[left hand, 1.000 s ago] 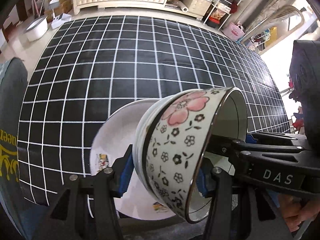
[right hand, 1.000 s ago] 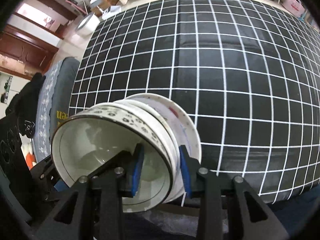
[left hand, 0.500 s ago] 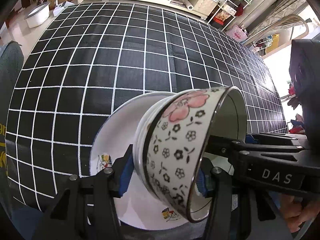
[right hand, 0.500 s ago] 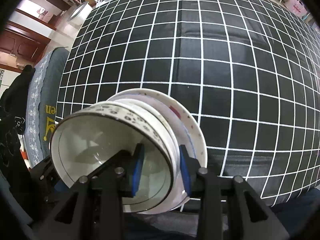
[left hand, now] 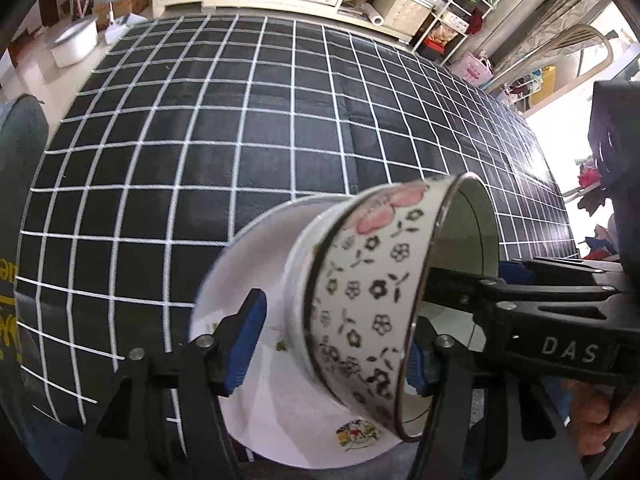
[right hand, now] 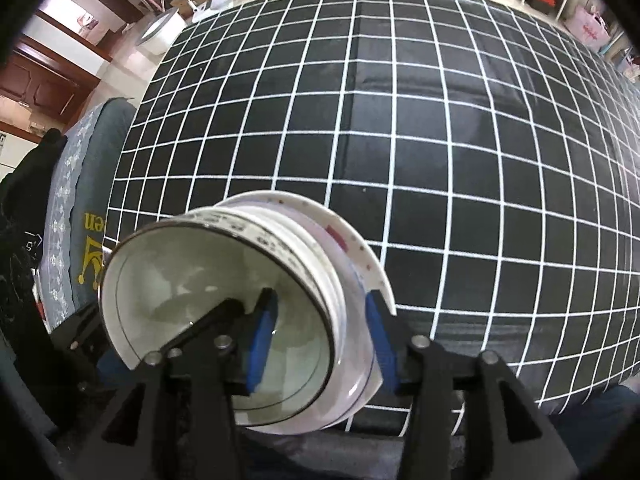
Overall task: Organize plates and bowls
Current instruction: 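Lower the nested bowls upright onto the plate stack, then open the left tool and pull both tools back from the stack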
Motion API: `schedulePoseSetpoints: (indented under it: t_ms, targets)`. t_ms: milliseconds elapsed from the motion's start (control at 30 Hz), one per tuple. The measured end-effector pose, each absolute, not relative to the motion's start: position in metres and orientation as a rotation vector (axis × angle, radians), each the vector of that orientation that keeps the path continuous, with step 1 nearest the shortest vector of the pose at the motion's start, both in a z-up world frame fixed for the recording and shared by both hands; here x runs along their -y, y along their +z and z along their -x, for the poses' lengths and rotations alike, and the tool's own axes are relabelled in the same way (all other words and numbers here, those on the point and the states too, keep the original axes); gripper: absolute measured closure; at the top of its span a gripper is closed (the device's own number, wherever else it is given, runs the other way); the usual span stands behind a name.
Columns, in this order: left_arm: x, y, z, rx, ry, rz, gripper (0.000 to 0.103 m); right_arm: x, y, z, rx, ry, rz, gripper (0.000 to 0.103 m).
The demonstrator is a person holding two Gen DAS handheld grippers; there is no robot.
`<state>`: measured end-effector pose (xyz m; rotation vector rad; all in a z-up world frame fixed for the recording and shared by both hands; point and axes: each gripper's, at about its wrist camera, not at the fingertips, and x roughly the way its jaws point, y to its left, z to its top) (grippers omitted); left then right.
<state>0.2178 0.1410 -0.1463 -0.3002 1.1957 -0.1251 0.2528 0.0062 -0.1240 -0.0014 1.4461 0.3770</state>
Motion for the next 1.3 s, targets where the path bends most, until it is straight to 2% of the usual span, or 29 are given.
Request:
schedulePoseSetpoints:
  t_ms: [667, 1300]
  targets:
    - [-0.146, -0.084, -0.189, -1.043, 0.022, 0.207, 0.043, 0.011, -0.088, -0.224, -1.269, 0.406, 0.005, 0.031]
    - [-0.084, -0.026, -0.094, -0.812, 0.122, 0.055, 0.042, 0.079, -0.026, -0.135, -0.894, 0.318, -0.010, 0.029]
